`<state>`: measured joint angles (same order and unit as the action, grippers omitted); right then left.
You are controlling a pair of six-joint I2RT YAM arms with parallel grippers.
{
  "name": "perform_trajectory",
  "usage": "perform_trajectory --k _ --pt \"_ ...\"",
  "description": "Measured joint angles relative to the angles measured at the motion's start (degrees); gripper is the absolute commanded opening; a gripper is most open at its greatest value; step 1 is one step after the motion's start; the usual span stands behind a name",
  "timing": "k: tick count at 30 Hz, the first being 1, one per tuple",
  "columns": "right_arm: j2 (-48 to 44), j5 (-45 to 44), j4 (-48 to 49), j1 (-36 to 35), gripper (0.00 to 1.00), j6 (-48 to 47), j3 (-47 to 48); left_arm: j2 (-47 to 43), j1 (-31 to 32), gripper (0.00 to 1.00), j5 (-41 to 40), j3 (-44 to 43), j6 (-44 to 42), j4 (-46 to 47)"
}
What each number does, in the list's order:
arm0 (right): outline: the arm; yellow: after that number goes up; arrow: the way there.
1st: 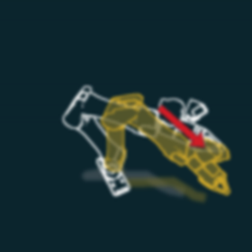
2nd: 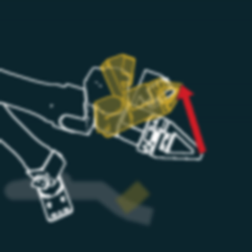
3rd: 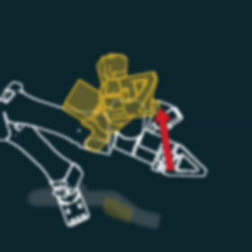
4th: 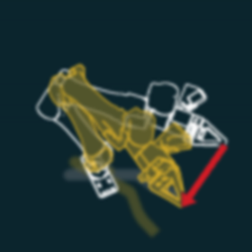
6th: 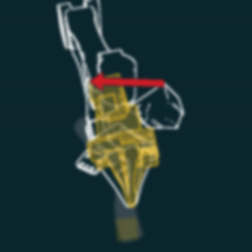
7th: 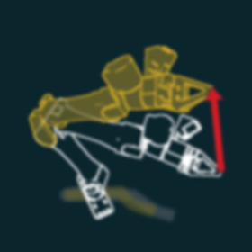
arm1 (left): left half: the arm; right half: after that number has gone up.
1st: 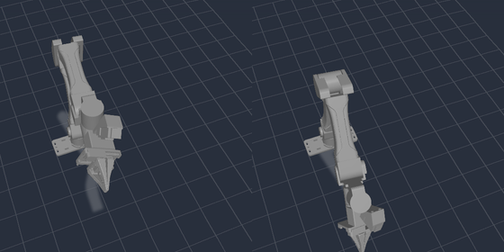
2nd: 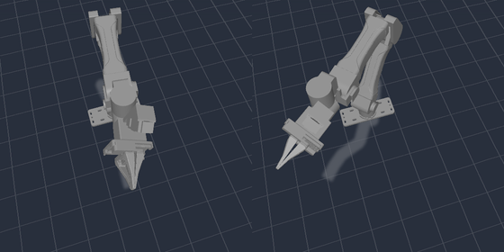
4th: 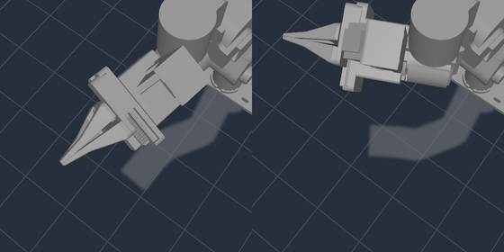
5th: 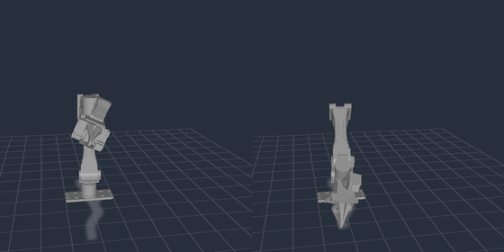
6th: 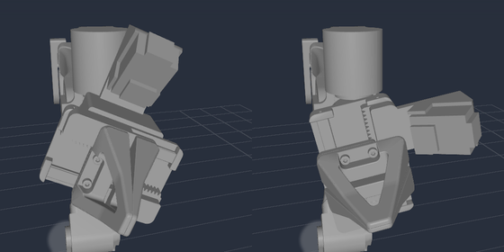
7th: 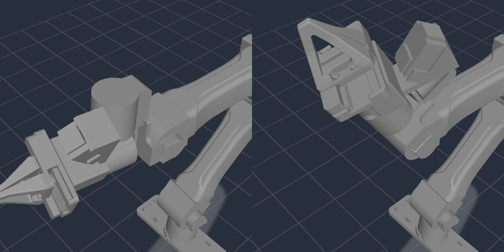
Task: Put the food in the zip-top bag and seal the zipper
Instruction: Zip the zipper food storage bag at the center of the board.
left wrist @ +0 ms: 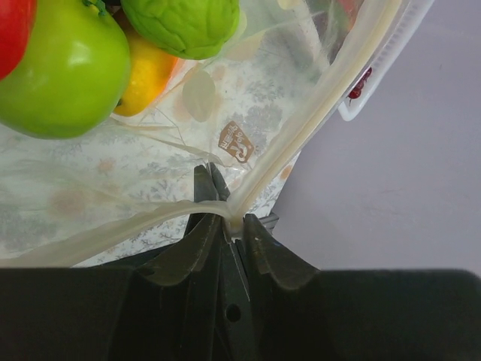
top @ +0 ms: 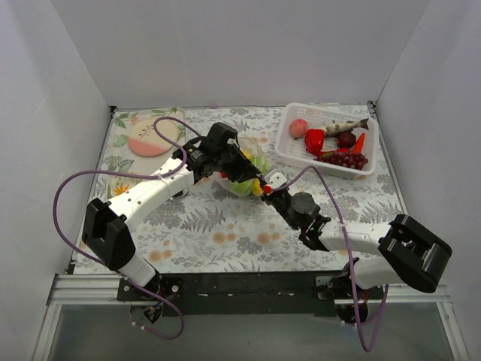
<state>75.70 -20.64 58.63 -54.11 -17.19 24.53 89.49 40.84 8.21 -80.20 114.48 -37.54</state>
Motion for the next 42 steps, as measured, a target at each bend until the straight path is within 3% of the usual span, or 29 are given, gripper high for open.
perform_trajectory --k 6,22,42 --pt "0.15 -0.09 0.31 -0.04 0.01 -0.24 0.04 0.00 0.02 0.04 -0.09 0.02 -0.04 0.17" --pt "-4.04 0.00 0.66 -0.46 0.01 -0.42 -2.54 0.13 -1.95 0.02 1.38 -0.59 -0.02 -0.76" --pt "-14.23 -0.48 -4.28 -0.68 0.01 2.34 -5.31 9.66 -16.17 0.02 0.46 -12.46 -6.16 -5.31"
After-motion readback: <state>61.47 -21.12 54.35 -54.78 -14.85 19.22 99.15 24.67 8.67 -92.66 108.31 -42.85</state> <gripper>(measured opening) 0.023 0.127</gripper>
